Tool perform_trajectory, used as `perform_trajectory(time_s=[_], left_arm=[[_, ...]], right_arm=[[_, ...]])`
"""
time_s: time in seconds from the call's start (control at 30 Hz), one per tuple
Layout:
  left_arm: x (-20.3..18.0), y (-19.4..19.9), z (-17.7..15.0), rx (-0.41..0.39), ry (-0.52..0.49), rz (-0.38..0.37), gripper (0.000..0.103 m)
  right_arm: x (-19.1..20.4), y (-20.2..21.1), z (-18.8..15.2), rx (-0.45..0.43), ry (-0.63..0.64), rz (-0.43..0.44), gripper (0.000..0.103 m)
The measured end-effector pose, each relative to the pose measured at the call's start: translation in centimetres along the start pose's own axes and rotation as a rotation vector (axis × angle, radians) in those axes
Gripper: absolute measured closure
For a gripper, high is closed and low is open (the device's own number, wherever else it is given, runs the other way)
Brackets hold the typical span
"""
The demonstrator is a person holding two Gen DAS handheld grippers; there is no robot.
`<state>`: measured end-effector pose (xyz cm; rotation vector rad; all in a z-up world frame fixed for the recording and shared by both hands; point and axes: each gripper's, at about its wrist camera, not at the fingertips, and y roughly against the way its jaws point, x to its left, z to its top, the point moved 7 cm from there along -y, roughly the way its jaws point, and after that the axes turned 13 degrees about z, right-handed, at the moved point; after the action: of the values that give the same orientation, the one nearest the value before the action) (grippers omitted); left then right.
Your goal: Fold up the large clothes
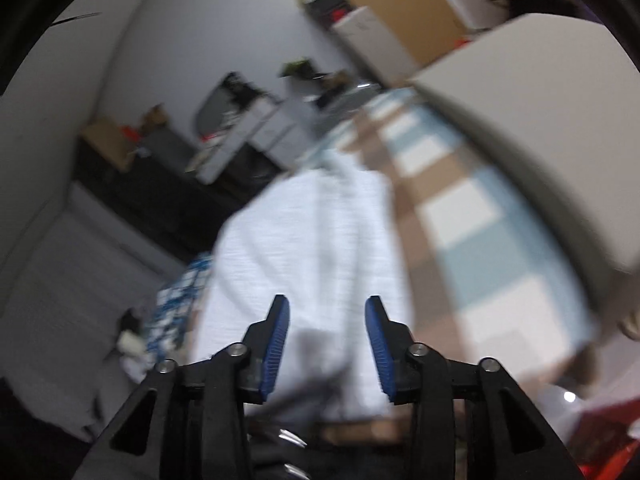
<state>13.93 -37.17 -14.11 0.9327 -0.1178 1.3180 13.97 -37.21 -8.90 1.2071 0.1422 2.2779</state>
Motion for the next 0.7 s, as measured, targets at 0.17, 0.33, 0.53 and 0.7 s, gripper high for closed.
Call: perform_trajectory(time_s=[0.17, 0.33, 0.53, 0.7], left_arm=[[1.7, 2.1, -0.9, 0.028, 0.06, -0.134, 0.04], [8.2, 5.5, -1.7, 0.012, 0.344, -0.355, 0.04], [13.9, 2.3, -2.9, 0.085, 0.559, -0.217, 0.04], [10.6, 2.0, -3.8, 0.09, 0.409, -0.112, 0.04]], right_arm=[[-1.4, -2.5, -2.5, 0.165, 0.059, -0.064, 0.065], [-3.1, -2.3, -5.0, 0.255, 0.12, -0.179, 0.066], [-1.1, -0.4, -2.5, 0.204, 0.183, -0.195, 0.062], [-0.4, -3.3, 3.0, 0.128, 0.114, -0.099, 0.055]])
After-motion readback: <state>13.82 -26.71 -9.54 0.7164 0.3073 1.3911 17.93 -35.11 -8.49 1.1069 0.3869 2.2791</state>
